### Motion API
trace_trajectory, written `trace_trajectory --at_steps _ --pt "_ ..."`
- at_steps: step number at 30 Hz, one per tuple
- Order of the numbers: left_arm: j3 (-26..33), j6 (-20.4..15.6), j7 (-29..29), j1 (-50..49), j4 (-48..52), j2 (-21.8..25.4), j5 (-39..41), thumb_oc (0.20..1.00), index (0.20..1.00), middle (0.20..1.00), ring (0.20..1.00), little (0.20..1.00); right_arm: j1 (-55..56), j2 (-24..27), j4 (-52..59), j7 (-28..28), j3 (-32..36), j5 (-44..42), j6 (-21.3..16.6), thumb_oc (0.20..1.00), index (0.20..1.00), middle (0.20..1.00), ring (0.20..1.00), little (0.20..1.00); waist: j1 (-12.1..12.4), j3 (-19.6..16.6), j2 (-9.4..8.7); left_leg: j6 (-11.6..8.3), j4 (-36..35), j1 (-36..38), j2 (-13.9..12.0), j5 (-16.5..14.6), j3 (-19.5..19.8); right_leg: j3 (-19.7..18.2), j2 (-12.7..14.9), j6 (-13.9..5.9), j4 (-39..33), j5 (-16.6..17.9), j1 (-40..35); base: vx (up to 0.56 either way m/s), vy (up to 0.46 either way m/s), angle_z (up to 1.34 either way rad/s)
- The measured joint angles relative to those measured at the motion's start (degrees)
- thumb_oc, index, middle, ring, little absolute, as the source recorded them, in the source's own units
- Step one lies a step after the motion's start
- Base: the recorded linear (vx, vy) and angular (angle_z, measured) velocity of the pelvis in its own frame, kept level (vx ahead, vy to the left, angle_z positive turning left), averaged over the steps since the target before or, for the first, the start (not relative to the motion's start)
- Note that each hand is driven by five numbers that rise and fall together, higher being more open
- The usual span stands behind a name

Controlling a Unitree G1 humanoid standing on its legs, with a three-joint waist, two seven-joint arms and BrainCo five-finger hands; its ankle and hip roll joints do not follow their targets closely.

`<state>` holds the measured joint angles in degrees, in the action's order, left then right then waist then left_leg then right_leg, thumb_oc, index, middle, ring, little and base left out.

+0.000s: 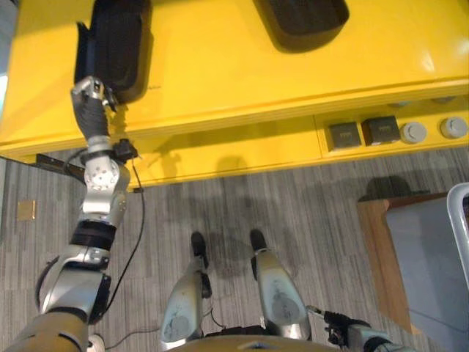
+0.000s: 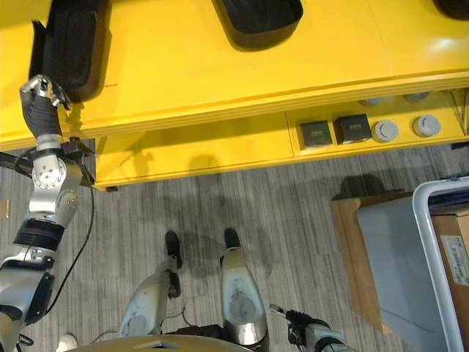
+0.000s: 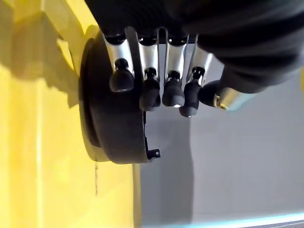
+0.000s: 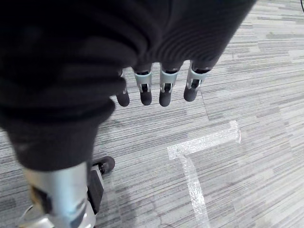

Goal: Move parts from the plastic box to the shelf.

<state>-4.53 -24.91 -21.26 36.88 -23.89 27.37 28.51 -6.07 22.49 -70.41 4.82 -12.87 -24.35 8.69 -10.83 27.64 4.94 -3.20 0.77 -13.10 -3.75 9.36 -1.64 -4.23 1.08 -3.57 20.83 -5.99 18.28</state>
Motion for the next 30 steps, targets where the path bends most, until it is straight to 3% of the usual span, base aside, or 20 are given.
trace_trajectory --at_steps 16,21,22,23,24,30 --pt "-0.7 0.7 0.2 3.8 -4.5 0.9 0.3 0.2 0.2 0.2 0.2 0.2 -1.4 0.2 1.0 -0.3 -0.4 1.3 0.1 1.0 1.0 1.0 1.0 1.0 -0.1 0.0 -0.01 0.02 -1.5 1.9 -0.9 0.8 -0.1 0.2 -0.6 -0.01 -4.4 2.3 -3.2 -0.03 -0.014 -0.01" --pt "-3.0 0.6 -2.1 -9.5 11.8 -1.9 -4.6 0.2 0.2 0.2 0.2 0.2 -2.1 -0.1 1.9 -4.7 -0.1 9.4 2.6 1.0 1.0 1.0 1.0 1.0 0.7 -1.8 0.25 -0.31 -4.0 6.4 -1.3 1.2 0.0 0.5 -1.1 -0.12 -11.5 5.1 -10.1 -0.06 -0.004 -0.01" --pt "-5.9 0.6 -3.4 -14.2 15.2 -3.9 -5.9 0.57 0.57 0.57 0.57 0.57 -2.0 -0.1 1.3 -5.9 -0.2 12.9 4.1 1.0 1.0 1.0 1.0 1.0 1.7 -3.6 0.21 -0.37 -4.3 7.8 -1.3 1.2 0.2 0.7 -1.0 -0.08 -13.3 5.5 -12.3 -0.07 0.013 0.11" --pt "-7.7 0.6 -4.4 -16.7 15.7 -4.5 -7.1 0.721 0.721 0.721 0.721 0.721 -2.5 -0.1 0.7 -6.6 -0.4 14.3 4.6 1.0 1.0 1.0 1.0 1.0 2.6 -5.6 0.34 -0.38 -4.8 8.3 -1.3 1.2 0.4 1.3 -0.9 -0.05 -13.9 5.5 -13.0 -0.06 0.009 0.16" --pt "-9.3 0.7 -5.4 -19.2 15.9 -5.2 -7.6 1.0 1.0 1.0 1.0 1.0 -2.6 -0.3 -0.4 -6.8 -0.3 15.5 5.2 1.0 1.0 1.0 1.0 1.0 2.8 -7.9 0.24 -0.4 -5.0 8.3 -1.3 1.2 0.7 1.5 -0.8 -0.02 -14.5 5.5 -13.3 -0.04 0.005 0.19" --pt "-9.2 -0.2 -7.8 -29.7 15.3 -6.6 -8.8 1.0 1.0 1.0 1.0 1.0 -3.7 -2.1 -2.1 -6.1 0.1 15.6 7.5 1.0 1.0 1.0 1.0 1.0 6.8 -15.6 0.95 -0.9 -5.2 11.8 -1.2 -0.5 3.2 3.5 -0.8 0.57 -17.4 4.7 -19.0 0.02 -0.012 0.21"
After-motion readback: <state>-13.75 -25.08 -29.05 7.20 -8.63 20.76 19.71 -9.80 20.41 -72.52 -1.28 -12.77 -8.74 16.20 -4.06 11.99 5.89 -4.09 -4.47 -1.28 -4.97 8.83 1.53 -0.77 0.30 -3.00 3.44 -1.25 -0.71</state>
